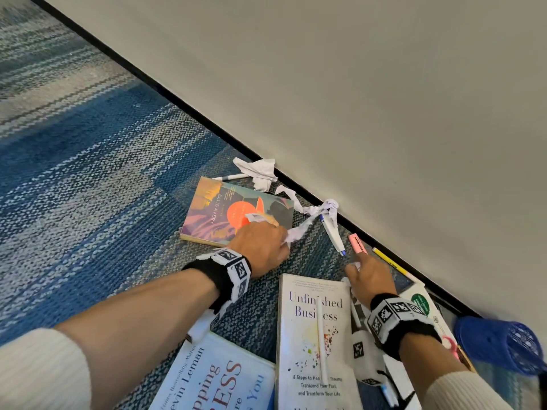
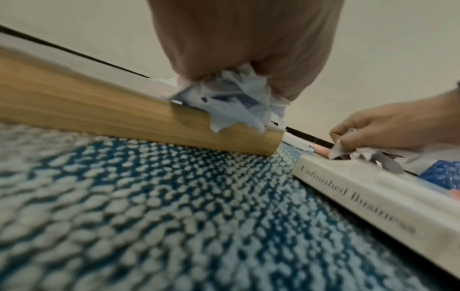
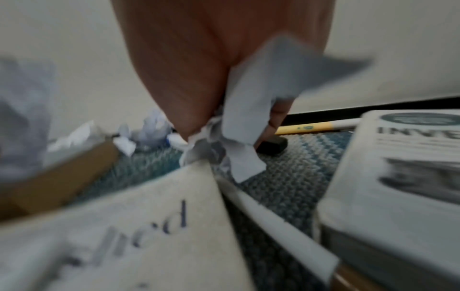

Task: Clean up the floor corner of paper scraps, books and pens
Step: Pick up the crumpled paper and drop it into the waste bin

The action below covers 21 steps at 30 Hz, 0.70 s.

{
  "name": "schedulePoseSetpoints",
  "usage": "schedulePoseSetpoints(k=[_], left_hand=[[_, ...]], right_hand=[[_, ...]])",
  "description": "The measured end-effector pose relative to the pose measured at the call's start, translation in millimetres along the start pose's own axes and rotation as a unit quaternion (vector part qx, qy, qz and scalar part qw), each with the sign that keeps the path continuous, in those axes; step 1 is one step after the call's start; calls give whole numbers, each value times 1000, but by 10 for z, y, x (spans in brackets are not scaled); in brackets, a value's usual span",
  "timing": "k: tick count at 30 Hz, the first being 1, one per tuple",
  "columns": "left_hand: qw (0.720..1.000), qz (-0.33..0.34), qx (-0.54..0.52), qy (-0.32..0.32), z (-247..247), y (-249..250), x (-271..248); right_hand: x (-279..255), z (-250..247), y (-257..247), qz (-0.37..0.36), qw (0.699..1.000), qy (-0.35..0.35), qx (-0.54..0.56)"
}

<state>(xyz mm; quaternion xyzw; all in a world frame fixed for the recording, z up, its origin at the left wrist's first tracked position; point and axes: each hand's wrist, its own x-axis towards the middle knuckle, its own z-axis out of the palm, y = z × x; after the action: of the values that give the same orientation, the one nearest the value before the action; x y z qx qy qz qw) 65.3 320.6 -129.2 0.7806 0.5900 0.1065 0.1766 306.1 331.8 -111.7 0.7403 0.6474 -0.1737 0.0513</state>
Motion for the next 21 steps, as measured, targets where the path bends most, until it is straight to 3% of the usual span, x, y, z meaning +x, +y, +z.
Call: schedulePoseSetpoints(k=[5,8,12,15,18,21], left_hand=[[996,26,-90,-15,-176,448,-55],[986,121,-114,-30,-253,1058,-172],[957,245,-128,-90,-243,1999,-404],[918,335,-167,-133,-282,2649,-660],[872,445,-128,-162,-504,3247,-1008],[825,542,-80,-138,-725,3707,-1345]], right_hand=[[-595,-387,207,-5,990,52,134],[-1147,-656,418,20,979,68,191],[-1971,-1021,753,61,979,124,152],[-2704,-1281,973,107,983,126,74],[-3501,-1475,1181,166,977,126,37],[-4061,-1542,1210,184,971,149,46]])
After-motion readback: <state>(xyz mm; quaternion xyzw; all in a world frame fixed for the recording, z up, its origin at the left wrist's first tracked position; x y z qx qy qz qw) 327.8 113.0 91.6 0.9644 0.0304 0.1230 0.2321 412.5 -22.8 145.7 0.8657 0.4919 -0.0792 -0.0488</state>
